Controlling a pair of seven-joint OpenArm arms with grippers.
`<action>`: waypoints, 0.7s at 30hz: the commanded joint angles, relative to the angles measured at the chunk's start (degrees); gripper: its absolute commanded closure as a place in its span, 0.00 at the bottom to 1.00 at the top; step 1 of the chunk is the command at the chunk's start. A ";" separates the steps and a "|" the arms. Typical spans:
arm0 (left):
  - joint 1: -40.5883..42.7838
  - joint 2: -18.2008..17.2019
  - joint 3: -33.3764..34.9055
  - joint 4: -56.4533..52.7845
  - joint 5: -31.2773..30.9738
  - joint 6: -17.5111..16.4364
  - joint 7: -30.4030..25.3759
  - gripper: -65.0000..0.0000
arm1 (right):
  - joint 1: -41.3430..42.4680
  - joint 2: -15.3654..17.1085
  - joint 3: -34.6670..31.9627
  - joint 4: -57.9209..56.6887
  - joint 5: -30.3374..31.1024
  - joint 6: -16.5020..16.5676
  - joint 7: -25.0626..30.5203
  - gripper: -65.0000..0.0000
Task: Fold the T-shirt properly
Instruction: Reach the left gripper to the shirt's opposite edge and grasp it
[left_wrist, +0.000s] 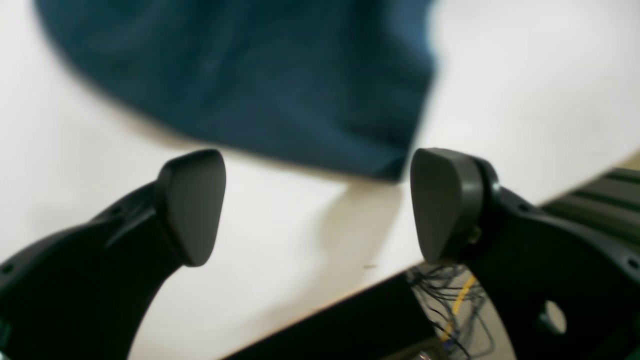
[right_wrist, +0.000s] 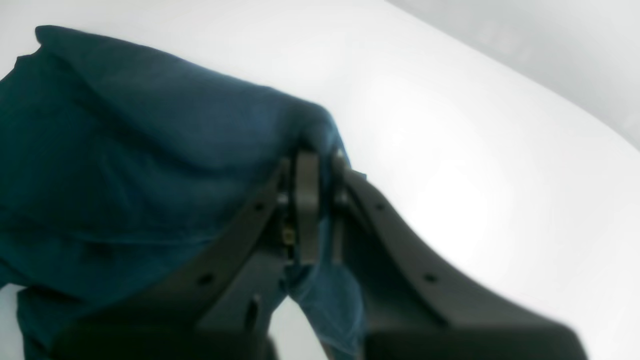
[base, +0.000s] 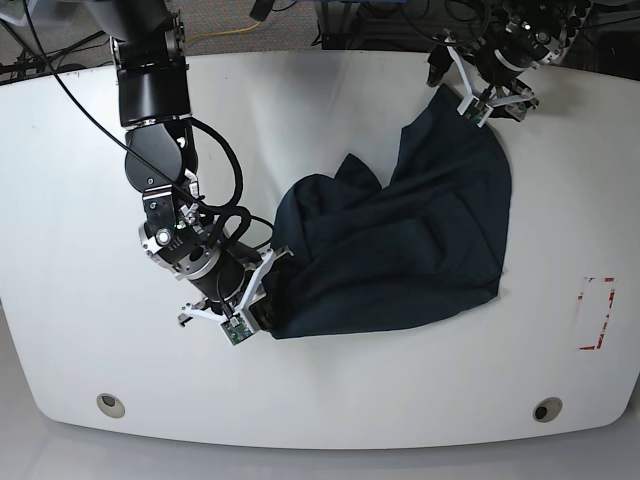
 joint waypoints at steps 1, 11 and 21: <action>1.18 -0.22 1.31 1.18 -0.65 0.01 -0.83 0.18 | 1.46 0.36 0.34 0.99 0.26 -0.17 1.48 1.00; 1.88 -0.13 2.54 0.39 -0.47 0.01 -0.83 0.18 | 1.37 0.45 0.34 1.08 0.35 -0.17 1.48 1.00; -1.11 -0.13 2.63 -1.72 -0.03 3.39 -0.92 0.18 | 1.37 0.45 0.34 0.91 0.44 -0.17 1.57 1.00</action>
